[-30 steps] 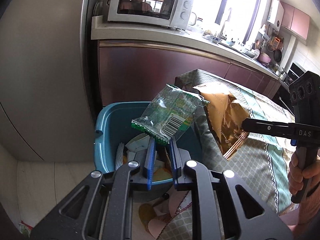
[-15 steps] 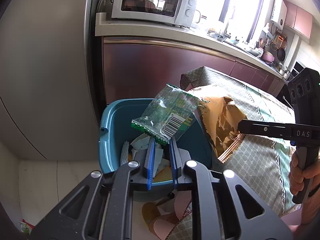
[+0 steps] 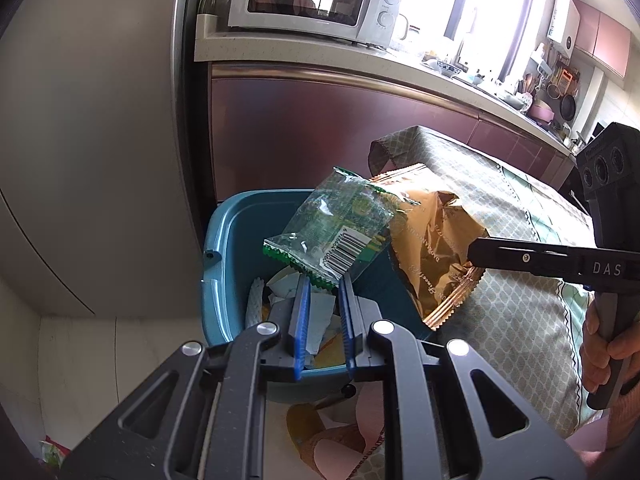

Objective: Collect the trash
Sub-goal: 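Carry the clear packet and gold wrapper to the teal bin and release both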

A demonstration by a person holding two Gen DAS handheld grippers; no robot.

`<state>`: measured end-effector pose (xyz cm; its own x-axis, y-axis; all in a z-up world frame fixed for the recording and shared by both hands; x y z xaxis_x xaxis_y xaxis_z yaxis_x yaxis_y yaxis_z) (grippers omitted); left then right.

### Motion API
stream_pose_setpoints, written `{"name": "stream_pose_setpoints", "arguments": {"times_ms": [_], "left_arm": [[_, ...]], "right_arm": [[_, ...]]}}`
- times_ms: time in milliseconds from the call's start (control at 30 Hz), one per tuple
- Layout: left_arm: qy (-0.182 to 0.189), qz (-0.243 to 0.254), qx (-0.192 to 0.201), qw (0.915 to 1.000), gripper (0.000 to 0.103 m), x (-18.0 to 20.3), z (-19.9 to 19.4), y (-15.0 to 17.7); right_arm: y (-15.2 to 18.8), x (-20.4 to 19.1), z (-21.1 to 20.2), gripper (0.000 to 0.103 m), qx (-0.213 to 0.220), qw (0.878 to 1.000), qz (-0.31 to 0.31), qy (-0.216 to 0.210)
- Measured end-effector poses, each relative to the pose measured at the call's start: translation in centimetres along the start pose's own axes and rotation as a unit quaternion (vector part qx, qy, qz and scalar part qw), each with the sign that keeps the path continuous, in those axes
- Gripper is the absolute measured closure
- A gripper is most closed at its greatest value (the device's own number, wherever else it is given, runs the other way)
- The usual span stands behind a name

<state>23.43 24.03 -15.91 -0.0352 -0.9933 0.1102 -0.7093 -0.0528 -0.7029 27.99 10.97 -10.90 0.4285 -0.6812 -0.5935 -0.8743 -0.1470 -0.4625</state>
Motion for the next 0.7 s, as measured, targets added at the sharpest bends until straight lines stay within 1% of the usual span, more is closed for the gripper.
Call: {"name": "stream_pose_setpoints", "arguments": {"times_ms": [400,700], "left_arm": [[0.003,-0.003,-0.012,0.9999,0.088,-0.2,1.7,0.3],[0.006,-0.009,-0.023,0.9997,0.088,-0.2,3.1,0.6]], "right_arm": [[0.3,-0.9,2.4,0.091,-0.013,1.0,-0.001,0.01],[0.2,-0.9,3.2,0.09,-0.018,1.0,-0.002,0.016]]}}
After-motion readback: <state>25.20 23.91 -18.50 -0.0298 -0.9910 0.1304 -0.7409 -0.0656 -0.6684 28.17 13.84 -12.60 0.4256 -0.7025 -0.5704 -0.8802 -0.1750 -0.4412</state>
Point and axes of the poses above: each gripper's, at about its wrist camera, not at the fingertips, and z roughly the way its jaws point, x to its right, y to its underside, the point moved 10 cm from there along z, roughly the way its jaws point, and after that the axes turned 6 degrees about z, right-handed, at the moved point
